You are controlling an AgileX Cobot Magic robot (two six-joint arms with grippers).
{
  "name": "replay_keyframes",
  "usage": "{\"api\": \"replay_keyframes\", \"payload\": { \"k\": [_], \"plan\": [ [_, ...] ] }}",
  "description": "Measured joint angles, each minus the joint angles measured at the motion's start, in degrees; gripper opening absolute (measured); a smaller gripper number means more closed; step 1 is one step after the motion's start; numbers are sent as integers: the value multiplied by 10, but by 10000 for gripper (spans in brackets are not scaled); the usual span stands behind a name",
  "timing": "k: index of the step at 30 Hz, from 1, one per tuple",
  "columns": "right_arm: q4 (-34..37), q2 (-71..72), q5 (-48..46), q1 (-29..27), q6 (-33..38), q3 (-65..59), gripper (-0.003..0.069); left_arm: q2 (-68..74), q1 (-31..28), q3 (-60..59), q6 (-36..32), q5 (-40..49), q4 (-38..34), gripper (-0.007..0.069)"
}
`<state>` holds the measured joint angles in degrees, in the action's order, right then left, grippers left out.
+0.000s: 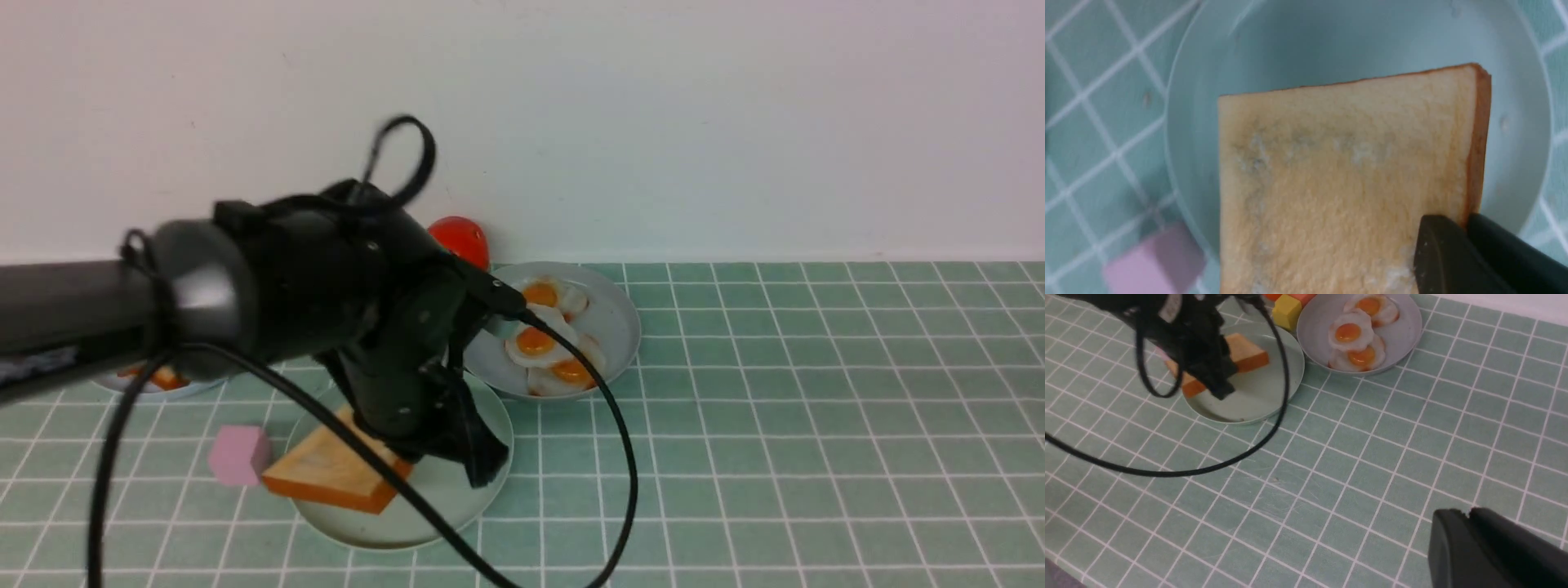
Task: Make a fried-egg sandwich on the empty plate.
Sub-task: Use the left arm to put a slice of bread into the empty plate in the middle, then use the right arm to grab a fried egg
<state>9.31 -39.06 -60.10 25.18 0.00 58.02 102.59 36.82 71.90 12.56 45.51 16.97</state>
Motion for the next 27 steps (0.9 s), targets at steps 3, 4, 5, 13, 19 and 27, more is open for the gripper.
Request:
{"api": "replay_keyframes", "payload": {
  "k": [3,4,5,13,19,27],
  "plan": [
    [4,0,-7,0,0,0,78,10,0,0,1,-28,8,17],
    [4,0,-11,0,0,0,80,10,0,0,1,-34,9,17],
    [4,0,-14,0,0,0,81,11,0,0,1,-40,10,17],
    [4,0,-44,0,0,0,142,40,0,0,2,-54,23,141],
    [6,-16,-9,0,0,0,313,25,0,12,7,-49,-11,382],
    [46,-155,121,0,7,1,355,-178,35,18,5,-27,-92,299]
  ]
}}
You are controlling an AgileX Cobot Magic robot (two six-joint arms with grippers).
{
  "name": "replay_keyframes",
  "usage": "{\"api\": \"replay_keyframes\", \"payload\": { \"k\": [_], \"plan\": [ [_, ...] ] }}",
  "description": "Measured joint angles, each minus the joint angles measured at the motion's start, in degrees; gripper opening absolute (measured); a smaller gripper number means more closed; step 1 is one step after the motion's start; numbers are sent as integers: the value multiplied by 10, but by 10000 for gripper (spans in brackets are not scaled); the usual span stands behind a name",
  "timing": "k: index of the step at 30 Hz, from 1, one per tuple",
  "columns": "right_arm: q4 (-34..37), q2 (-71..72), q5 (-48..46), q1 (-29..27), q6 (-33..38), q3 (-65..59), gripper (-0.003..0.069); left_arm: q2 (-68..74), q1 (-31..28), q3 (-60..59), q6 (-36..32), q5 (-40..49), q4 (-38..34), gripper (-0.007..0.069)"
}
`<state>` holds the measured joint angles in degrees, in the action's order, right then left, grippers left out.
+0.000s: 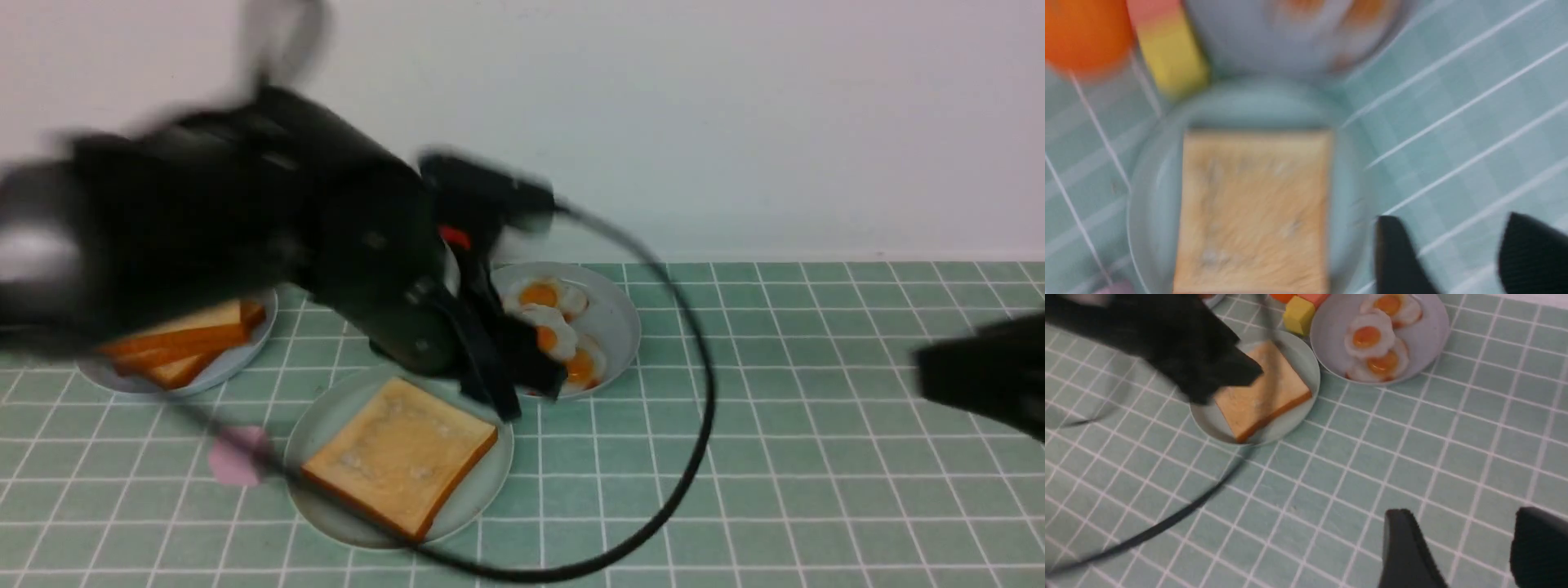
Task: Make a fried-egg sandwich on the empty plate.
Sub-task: Use the right arm to grab a fried egg
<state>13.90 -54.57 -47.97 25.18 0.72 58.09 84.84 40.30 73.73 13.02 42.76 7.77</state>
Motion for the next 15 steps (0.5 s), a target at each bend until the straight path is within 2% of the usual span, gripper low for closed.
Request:
{"api": "replay_keyframes", "payload": {
  "k": [5,7,10,15],
  "plan": [
    [42,-153,45,0,26,32,304,-195,3,-77,23,-39,-9,14],
    [52,-199,42,0,28,54,300,-254,3,-129,27,-60,-11,-13],
    [58,-309,22,0,40,128,298,-365,3,-229,48,-103,-14,-13],
    [61,-413,2,0,49,213,298,-489,3,-363,86,-170,-15,-13]
  ]
}}
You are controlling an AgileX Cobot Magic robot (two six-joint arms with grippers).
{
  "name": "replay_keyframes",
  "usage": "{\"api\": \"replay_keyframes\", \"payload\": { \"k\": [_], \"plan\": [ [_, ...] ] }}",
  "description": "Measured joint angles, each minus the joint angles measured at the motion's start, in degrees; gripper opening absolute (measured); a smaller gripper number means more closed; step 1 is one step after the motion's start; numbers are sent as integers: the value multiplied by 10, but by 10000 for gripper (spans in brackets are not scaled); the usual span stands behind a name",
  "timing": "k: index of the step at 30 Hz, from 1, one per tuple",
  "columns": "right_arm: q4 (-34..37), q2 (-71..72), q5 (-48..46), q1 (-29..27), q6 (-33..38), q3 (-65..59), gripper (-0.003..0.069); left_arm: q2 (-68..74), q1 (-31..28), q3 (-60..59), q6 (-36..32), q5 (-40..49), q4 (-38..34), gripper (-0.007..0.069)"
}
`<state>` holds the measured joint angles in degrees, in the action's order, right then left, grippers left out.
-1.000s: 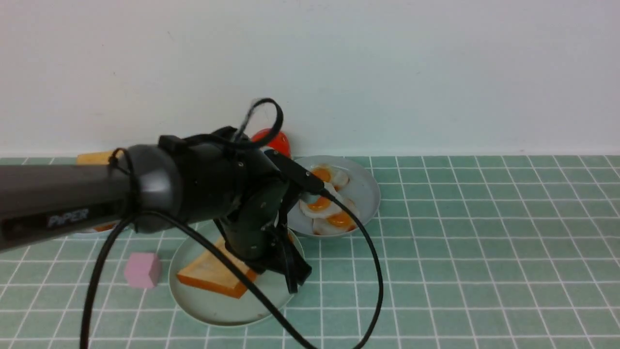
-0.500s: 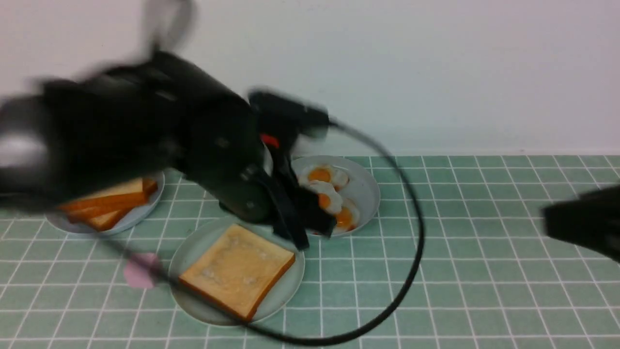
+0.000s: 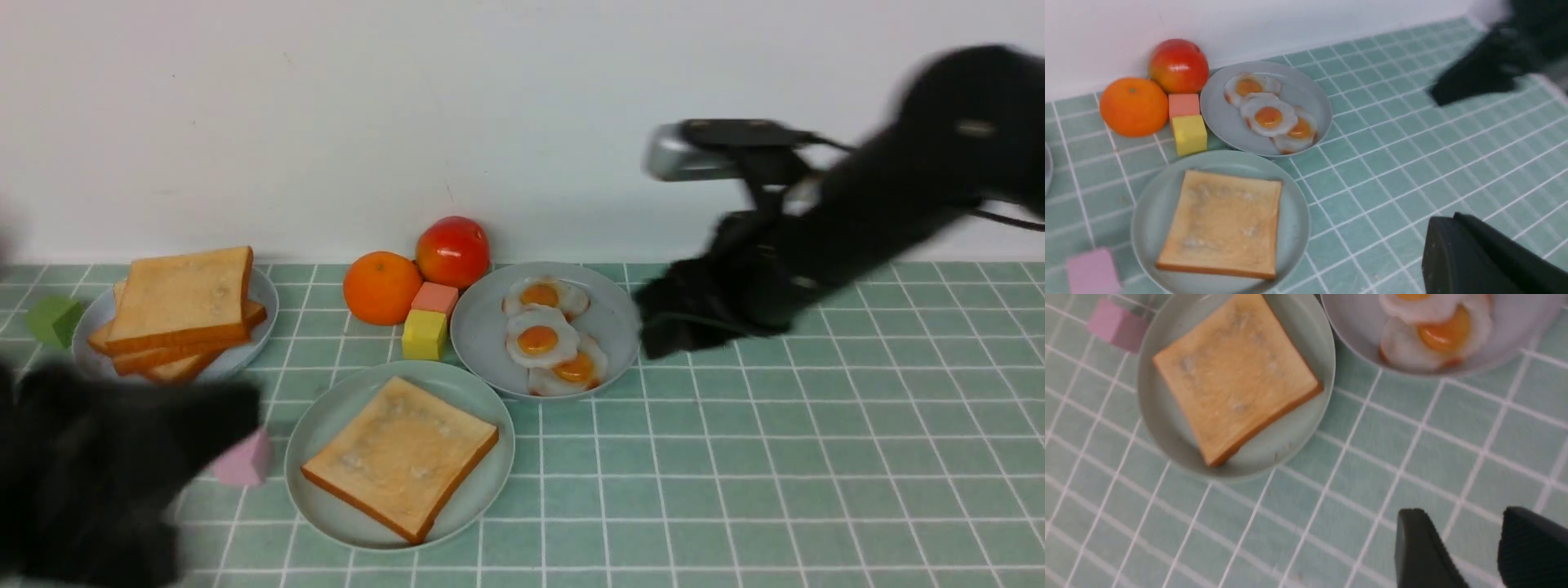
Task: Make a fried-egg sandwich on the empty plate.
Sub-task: Use the right arm to grab a fried egg
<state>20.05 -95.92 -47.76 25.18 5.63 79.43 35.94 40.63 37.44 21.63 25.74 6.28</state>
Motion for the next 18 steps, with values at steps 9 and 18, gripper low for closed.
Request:
{"api": "replay_keyframes", "payload": {
  "k": [9,18],
  "plan": [
    [80,-222,-54,-38,8,203,350,-150,0,-133,74,-115,41,-13],
    [179,-350,-38,-73,52,322,399,-126,0,-134,85,-118,55,-13]
  ]
}}
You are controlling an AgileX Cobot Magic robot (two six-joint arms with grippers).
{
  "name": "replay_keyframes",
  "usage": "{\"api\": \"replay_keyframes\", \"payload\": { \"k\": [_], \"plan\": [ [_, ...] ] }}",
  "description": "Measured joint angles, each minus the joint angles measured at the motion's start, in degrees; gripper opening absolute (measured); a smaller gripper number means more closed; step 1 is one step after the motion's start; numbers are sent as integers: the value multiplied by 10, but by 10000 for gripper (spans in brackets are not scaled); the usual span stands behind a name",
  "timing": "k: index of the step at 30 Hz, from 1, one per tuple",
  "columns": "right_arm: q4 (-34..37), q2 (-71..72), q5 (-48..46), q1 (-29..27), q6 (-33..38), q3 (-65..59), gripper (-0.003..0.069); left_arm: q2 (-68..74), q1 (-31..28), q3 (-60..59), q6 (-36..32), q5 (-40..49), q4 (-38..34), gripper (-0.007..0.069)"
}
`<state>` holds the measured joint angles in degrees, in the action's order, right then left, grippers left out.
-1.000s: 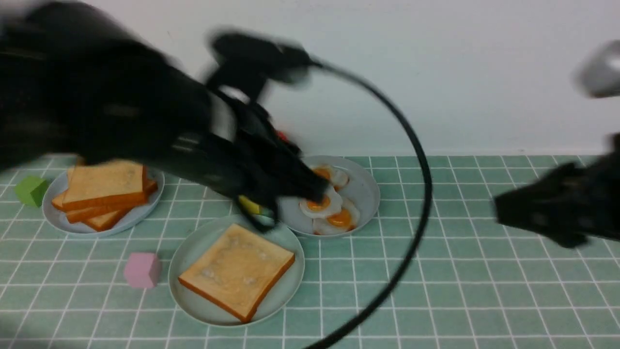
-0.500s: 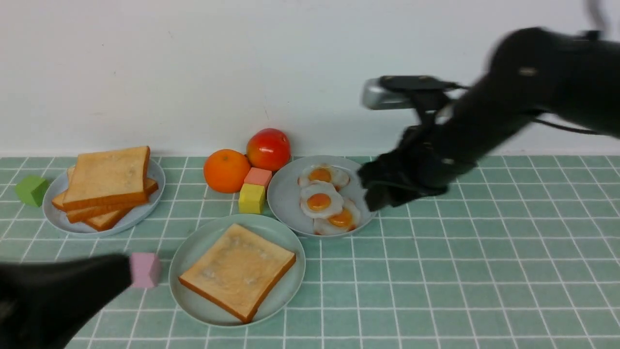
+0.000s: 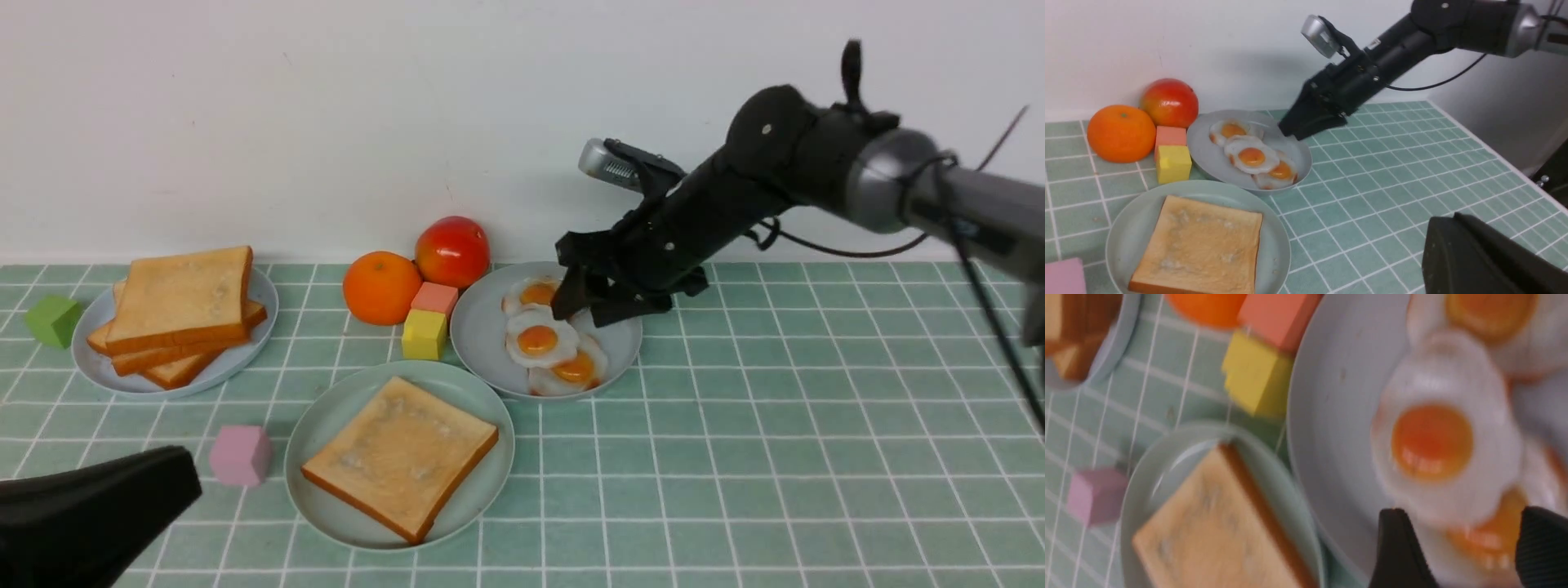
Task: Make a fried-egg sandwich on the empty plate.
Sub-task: Use the right arm to grab a fried egg
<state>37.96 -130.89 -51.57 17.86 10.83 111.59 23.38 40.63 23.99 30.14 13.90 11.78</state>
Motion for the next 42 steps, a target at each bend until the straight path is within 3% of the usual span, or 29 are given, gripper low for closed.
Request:
{"api": "replay_keyframes", "payload": {
  "k": [9,29,42],
  "plan": [
    [4,-82,18,0,15,73,400,6,0,-1,0,-1,0,-13],
    [5,-86,54,0,94,76,400,6,0,-1,1,-1,0,-13],
    [22,-104,60,0,100,76,400,6,0,-1,2,-1,0,-10]
  ]
}}
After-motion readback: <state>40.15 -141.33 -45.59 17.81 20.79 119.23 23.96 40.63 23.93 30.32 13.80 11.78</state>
